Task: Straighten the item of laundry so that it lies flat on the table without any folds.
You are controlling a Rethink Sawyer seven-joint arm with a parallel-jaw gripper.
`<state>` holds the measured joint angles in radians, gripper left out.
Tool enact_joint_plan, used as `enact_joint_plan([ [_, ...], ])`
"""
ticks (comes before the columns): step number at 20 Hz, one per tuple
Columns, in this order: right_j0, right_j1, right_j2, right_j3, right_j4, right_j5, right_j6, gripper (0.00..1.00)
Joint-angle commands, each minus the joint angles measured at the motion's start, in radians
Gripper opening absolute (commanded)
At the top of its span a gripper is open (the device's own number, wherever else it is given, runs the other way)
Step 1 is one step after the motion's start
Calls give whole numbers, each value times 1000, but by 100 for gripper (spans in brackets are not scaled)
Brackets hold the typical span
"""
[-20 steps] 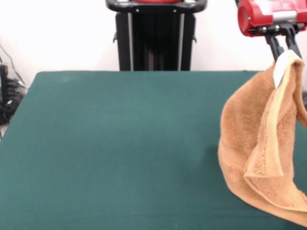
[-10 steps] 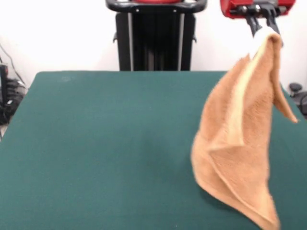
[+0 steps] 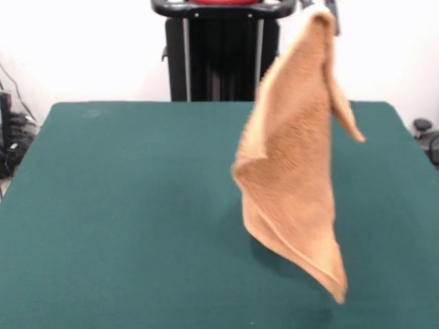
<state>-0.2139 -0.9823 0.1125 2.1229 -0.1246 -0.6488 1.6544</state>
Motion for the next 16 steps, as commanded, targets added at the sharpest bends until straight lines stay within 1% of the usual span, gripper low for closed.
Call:
enact_joint_plan([
  [1, 37, -57, -71, 157, -2, 52, 193, 0],
  [2, 31, -74, -57, 159, -11, 58, 210, 0],
  [3, 13, -98, -20, 159, -34, 67, 244, 0],
  [4, 5, -135, 0, 171, -46, 86, 264, 0],
  [5, -20, -168, 48, 171, -74, 104, 301, 0],
  [6, -36, -207, 75, 179, -93, 114, 326, 0],
  [8, -49, -218, 122, 152, -111, 110, 346, 0],
  [10, -32, -198, 131, 115, -80, 91, 347, 0],
  [13, 16, -152, 112, 67, -18, 15, 337, 0],
  [16, 47, -113, 101, 39, 11, -55, 329, 0],
])
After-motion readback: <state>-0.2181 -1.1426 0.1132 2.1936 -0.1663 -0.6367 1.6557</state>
